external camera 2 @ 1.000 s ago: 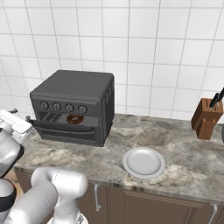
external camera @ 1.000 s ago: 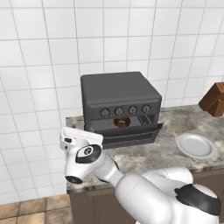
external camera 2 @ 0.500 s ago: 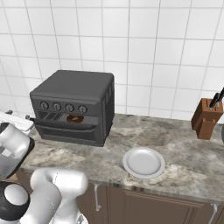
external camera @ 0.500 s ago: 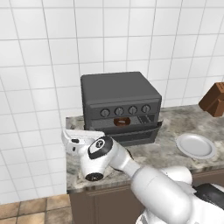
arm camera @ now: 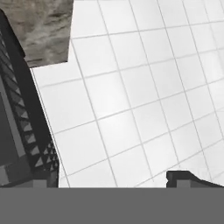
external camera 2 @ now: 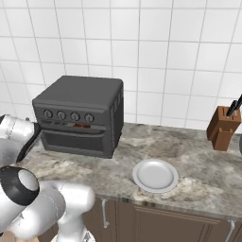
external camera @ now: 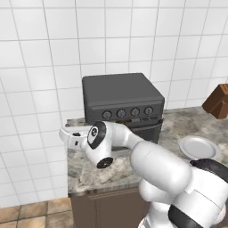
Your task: Pick up the bagel from the plate, place it on the toaster oven rack, close the door, and set the timer.
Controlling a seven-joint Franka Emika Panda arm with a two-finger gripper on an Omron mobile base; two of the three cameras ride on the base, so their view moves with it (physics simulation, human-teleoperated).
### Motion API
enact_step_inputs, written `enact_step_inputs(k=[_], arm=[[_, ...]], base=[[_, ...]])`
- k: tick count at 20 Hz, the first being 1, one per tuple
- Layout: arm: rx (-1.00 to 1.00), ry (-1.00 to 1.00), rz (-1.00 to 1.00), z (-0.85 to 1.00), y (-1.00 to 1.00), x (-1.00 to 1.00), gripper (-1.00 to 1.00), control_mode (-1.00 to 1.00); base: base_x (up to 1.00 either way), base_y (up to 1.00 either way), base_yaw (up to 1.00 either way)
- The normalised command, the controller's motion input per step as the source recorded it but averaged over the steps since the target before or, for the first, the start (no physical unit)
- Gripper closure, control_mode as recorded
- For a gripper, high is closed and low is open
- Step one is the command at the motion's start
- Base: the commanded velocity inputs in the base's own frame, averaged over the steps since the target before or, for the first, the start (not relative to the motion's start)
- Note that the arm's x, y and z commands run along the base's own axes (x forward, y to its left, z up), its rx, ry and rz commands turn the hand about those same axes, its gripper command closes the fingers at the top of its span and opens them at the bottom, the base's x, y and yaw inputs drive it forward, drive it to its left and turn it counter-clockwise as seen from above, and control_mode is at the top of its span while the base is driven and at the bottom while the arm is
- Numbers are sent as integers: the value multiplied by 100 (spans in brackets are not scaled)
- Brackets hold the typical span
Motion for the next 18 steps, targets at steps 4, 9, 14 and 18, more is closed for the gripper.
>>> enact_step_inputs(k=[4,9,14,18], arm=[[-1,6,47,-57,-34,42,-100,-100],[-4,5,48,-63,-43,23,-100,-100],[-5,3,41,-45,-21,8,-100,-100],[-3,-9,29,11,-1,-94,-100,-100]], base=[[0,0,0],[0,0,0],[0,0,0],[0,0,0]])
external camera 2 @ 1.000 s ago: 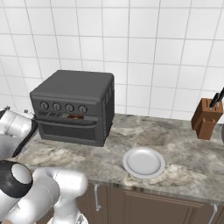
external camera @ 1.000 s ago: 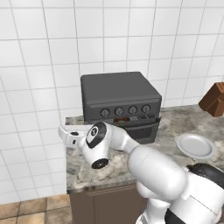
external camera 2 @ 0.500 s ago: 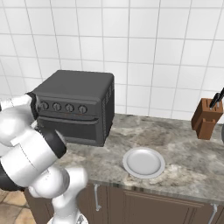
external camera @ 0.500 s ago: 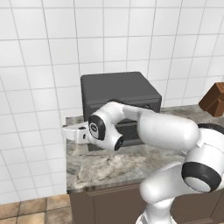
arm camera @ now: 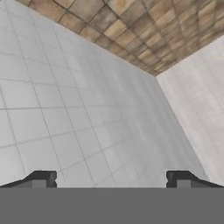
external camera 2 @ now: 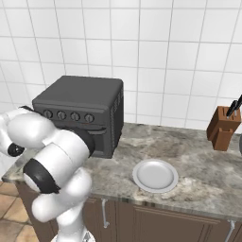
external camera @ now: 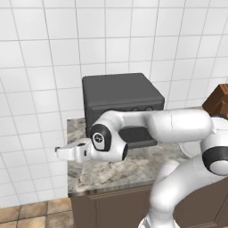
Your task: Pick up the bagel from the plate, place it on the toaster oven rack, close the door, and set the timer.
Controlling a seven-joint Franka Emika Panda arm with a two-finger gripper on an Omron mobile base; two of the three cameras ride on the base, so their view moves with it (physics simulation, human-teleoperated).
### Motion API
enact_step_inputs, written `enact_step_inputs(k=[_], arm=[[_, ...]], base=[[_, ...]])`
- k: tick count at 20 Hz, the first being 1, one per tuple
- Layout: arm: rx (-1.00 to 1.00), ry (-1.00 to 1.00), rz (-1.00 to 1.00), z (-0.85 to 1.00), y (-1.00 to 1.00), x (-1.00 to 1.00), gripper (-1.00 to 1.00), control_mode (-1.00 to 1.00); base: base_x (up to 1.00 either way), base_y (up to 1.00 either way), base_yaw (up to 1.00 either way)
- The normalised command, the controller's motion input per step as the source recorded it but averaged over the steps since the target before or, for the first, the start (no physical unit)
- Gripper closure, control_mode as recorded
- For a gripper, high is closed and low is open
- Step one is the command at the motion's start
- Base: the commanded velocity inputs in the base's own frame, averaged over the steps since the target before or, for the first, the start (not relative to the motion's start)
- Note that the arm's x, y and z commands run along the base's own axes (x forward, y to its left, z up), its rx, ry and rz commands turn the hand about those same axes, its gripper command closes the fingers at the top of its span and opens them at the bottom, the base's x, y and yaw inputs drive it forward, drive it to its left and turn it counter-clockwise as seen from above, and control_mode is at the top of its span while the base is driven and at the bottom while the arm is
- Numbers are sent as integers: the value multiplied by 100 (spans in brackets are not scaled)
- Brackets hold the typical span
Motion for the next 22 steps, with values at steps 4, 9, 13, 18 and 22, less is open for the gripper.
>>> enact_step_inputs(k=[4,9,13,18,22], arm=[[0,-17,7,52,-4,-97,-100,-100],[0,-18,-8,74,-5,-55,-100,-100],[14,-11,-23,87,0,-40,-100,-100],[28,-9,-23,88,17,-38,-100,-100],[47,0,-16,88,19,-38,-100,-100]], base=[[0,0,0],[0,0,0],[0,0,0],[0,0,0],[0,0,0]])
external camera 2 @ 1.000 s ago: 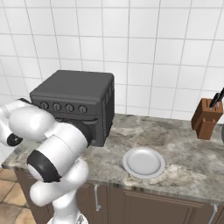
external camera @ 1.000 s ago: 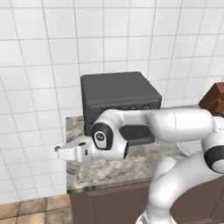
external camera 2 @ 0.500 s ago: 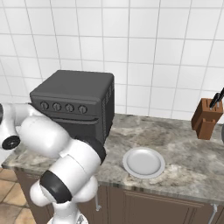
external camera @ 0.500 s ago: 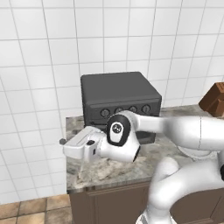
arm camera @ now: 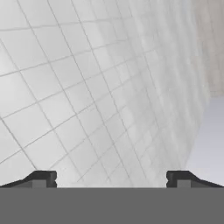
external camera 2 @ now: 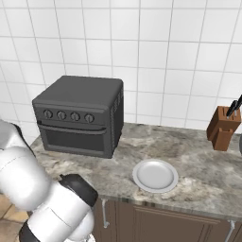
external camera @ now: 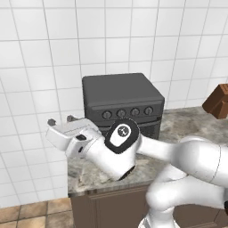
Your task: Pick up the bagel from the plate, place it on the toaster oven rack, close the door, and set the timer.
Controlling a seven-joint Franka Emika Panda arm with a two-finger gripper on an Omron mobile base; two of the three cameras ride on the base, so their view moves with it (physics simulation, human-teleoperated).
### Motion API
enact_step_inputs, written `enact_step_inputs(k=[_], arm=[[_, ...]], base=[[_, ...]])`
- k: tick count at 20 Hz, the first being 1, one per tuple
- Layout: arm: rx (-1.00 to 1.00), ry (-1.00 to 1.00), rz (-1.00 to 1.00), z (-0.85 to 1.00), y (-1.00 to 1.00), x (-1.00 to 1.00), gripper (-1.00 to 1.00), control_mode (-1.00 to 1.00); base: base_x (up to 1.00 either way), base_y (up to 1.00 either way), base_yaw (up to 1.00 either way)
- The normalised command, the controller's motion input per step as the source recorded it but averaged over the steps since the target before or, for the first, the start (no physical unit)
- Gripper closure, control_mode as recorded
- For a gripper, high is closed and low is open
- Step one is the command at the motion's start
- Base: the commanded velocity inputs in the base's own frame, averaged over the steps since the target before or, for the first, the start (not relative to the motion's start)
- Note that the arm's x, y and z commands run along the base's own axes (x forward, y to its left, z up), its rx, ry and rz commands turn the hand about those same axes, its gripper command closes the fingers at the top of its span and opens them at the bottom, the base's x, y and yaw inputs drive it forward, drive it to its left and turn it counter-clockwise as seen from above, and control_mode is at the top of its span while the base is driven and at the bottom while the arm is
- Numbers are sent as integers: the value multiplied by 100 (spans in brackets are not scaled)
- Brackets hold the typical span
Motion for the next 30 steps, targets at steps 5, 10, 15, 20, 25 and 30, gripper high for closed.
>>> enact_step_inputs(k=[5,10,15,20,25,30], arm=[[61,2,-9,78,1,-38,-100,-100],[75,12,-3,58,-8,-37,-100,-100],[87,19,0,21,-45,-14,-100,-100],[99,32,0,4,-73,-1,-100,-100],[98,48,-1,0,-98,1,-100,-100],[87,69,0,0,-100,38,-100,-100]], base=[[0,0,0],[0,0,0],[0,0,0],[0,0,0],[0,0,0],[0,0,0]])
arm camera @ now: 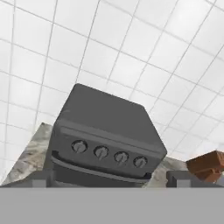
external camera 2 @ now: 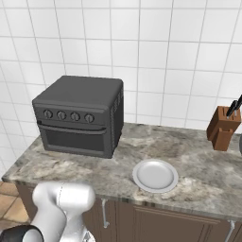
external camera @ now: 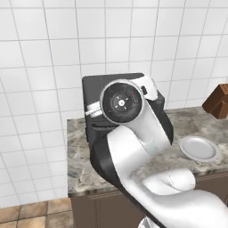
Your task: Pick up the bagel from the plate, place it on the toaster oven rack, close the door, and set the timer.
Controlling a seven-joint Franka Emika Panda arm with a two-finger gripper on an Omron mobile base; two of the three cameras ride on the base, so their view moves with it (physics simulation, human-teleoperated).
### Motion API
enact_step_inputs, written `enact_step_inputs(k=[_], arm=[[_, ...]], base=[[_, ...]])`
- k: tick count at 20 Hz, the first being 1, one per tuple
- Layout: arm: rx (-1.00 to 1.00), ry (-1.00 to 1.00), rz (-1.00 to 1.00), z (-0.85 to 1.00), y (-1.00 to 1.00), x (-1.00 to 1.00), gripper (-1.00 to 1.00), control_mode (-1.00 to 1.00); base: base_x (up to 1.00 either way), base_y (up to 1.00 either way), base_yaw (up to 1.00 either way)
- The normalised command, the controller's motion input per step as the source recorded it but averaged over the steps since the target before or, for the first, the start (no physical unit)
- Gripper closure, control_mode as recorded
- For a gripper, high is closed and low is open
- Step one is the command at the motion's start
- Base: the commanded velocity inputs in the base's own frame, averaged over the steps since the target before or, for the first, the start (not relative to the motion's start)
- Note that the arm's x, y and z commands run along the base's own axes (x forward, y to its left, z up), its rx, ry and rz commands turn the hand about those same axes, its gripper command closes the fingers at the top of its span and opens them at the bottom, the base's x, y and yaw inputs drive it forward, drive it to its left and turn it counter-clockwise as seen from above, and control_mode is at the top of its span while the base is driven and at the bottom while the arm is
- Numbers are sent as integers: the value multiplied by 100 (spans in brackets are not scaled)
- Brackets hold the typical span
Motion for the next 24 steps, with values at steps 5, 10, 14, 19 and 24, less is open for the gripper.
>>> enact_step_inputs(k=[5,10,14,19,24], arm=[[70,73,0,-21,-99,62,-100,-100],[51,66,0,-79,-85,56,-100,-100],[28,43,0,-100,-67,43,-100,-100],[5,29,0,-68,-31,55,-100,-100],[-7,24,0,-33,-10,61,-100,-100]], base=[[0,0,0],[0,0,0],[0,0,0],[0,0,0],[0,0,0]])
